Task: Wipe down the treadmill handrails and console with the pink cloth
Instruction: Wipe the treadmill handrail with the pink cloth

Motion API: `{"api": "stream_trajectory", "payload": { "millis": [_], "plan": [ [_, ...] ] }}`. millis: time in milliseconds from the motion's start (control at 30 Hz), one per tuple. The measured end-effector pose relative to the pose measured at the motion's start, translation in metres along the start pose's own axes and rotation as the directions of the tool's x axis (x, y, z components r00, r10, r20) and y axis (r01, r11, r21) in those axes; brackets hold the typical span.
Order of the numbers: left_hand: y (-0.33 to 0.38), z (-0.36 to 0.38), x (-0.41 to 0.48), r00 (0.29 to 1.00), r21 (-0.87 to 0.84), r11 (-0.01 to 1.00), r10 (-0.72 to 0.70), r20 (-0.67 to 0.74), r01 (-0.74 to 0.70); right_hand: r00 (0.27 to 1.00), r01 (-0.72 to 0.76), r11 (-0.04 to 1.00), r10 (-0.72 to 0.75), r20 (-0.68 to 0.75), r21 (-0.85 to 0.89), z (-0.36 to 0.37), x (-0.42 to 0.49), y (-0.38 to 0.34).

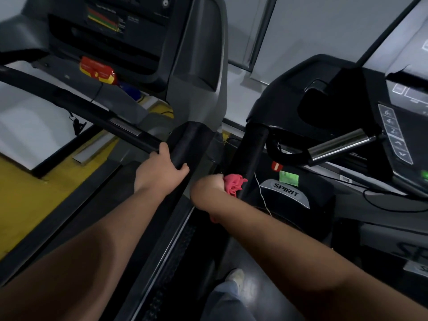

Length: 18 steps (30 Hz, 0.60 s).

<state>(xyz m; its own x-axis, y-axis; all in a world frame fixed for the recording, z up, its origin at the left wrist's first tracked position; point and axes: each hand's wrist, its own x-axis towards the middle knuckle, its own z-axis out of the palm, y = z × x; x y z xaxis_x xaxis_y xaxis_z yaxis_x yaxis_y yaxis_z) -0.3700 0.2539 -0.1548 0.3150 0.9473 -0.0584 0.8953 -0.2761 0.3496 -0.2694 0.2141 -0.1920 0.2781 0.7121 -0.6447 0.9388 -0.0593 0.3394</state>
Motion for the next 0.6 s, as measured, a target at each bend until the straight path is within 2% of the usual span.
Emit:
{"api": "stream_trajectory", "payload": {
  "millis": [67, 200, 267, 367, 467, 600],
  "plan": [
    [0.000, 0.000, 0.000, 1.000, -0.008, 1.000, 0.007, 0.005, -0.007, 0.982, 0.000, 0.998, 0.012, -0.187, 0.062, -0.005, -0.023, 0.013],
    [-0.001, 0.001, 0.001, 1.000, -0.016, 1.000, 0.011, 0.008, -0.011, 0.900, 0.043, 0.988, 0.026, -0.435, 0.147, -0.002, -0.051, 0.037],
    [-0.001, 0.001, 0.000, 1.000, -0.004, 1.000, 0.004, 0.010, -0.004, 0.793, 0.081, 0.982, 0.042, -0.608, 0.173, 0.008, -0.060, 0.042],
    [0.000, 0.000, 0.000, 1.000, 0.010, 1.000, -0.007, 0.007, 0.007, 0.630, 0.083, 0.966, 0.141, -0.764, 0.246, 0.030, -0.073, 0.043],
    [0.000, 0.001, -0.001, 1.000, 0.008, 1.000, -0.009, 0.007, 0.009, 0.515, 0.228, 0.880, 0.254, -0.819, 0.416, 0.054, -0.079, 0.047],
    [0.000, 0.001, -0.003, 1.000, 0.014, 1.000, -0.008, 0.000, 0.008, 0.476, 0.416, 0.653, 0.437, -0.763, 0.633, 0.081, -0.085, 0.055]
  ]
}}
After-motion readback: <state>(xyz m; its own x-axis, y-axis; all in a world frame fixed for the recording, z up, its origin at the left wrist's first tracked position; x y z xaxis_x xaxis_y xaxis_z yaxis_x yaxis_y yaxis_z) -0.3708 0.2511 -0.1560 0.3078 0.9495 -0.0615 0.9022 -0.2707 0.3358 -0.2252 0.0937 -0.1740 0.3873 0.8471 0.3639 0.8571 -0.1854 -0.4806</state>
